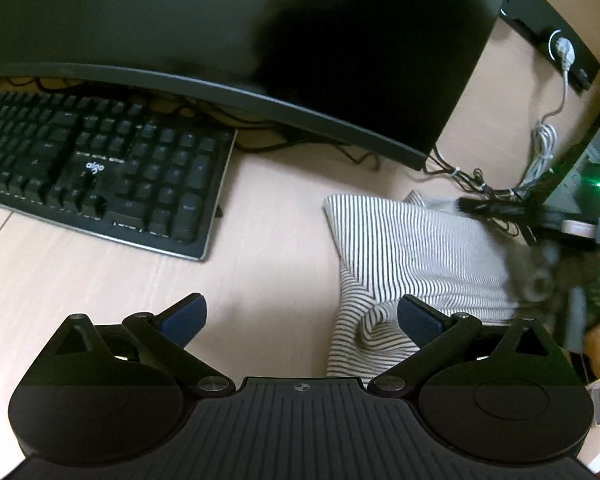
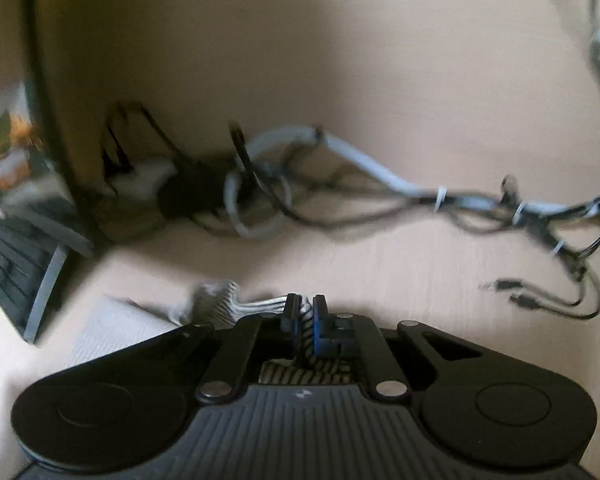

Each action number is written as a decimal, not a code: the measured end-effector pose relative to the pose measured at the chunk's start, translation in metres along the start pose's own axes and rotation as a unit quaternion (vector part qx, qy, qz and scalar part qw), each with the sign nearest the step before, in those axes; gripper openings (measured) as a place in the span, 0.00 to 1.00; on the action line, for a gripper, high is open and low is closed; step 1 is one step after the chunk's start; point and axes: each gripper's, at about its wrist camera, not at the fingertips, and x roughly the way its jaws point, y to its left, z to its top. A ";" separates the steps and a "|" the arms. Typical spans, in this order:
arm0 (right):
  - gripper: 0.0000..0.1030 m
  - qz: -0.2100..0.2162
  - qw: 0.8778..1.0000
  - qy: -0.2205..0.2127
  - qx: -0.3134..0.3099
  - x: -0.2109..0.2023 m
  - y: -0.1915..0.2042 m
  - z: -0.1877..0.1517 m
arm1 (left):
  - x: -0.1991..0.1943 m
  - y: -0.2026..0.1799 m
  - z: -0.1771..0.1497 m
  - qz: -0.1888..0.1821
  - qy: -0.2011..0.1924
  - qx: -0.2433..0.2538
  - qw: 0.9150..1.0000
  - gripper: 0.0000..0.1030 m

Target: Fold clothes

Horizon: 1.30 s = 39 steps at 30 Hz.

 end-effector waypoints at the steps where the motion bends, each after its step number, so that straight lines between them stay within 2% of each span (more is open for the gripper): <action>1: 0.05 0.007 1.000 -0.016 0.001 -0.018 0.003 0.001 | -0.002 0.001 0.002 -0.006 -0.004 0.002 1.000 1.00; 5: 0.05 0.029 0.998 -0.052 -0.012 -0.100 0.023 -0.012 | -0.006 0.003 0.016 -0.031 -0.022 0.003 0.999 1.00; 10: 0.05 0.032 0.999 -0.022 -0.017 -0.160 0.051 -0.065 | -0.010 0.004 0.036 -0.077 -0.036 0.006 0.996 1.00; 16: 0.06 -0.002 1.000 0.028 0.010 -0.183 0.071 -0.136 | -0.002 -0.008 0.043 -0.129 -0.015 0.032 0.991 1.00; 19: 0.06 -0.004 0.999 0.036 0.022 -0.195 0.074 -0.156 | 0.006 -0.019 0.039 -0.146 0.008 0.055 0.988 1.00; 21: 0.07 -0.001 0.999 0.032 0.020 -0.206 0.076 -0.158 | 0.009 -0.026 0.034 -0.158 0.029 0.060 0.985 1.00; 23: 0.13 -0.009 1.000 0.017 0.023 -0.219 0.072 -0.152 | 0.012 -0.032 0.027 -0.168 0.054 0.073 0.982 1.00; 25: 0.36 -0.031 0.999 -0.010 0.038 -0.232 0.061 -0.141 | 0.015 -0.037 0.018 -0.175 0.080 0.090 0.977 1.00; 26: 0.41 -0.042 0.998 -0.024 0.049 -0.237 0.053 -0.135 | 0.015 -0.039 0.013 -0.178 0.095 0.098 0.975 1.00; 27: 0.49 -0.052 0.996 -0.032 0.062 -0.239 0.045 -0.130 | 0.015 -0.040 0.007 -0.180 0.110 0.106 0.972 1.00; 29: 0.52 -0.062 0.994 -0.033 0.086 -0.236 0.029 -0.123 | 0.016 -0.042 -0.007 -0.186 0.141 0.113 0.966 1.00; 33: 0.59 -0.059 0.992 0.004 0.116 -0.211 0.006 -0.126 | 0.021 -0.042 -0.027 -0.211 0.182 0.090 0.956 1.00; 37: 0.61 -0.062 0.989 0.062 0.117 -0.177 -0.003 -0.144 | 0.032 -0.045 -0.040 -0.235 0.229 0.049 0.943 0.98; 38: 0.61 -0.054 0.988 0.071 0.125 -0.171 -0.004 -0.150 | 0.035 -0.049 -0.044 -0.237 0.238 0.046 0.941 0.90; 39: 0.63 -0.045 0.987 0.073 0.133 -0.167 -0.003 -0.155 | 0.037 -0.053 -0.047 -0.236 0.244 0.046 0.939 0.77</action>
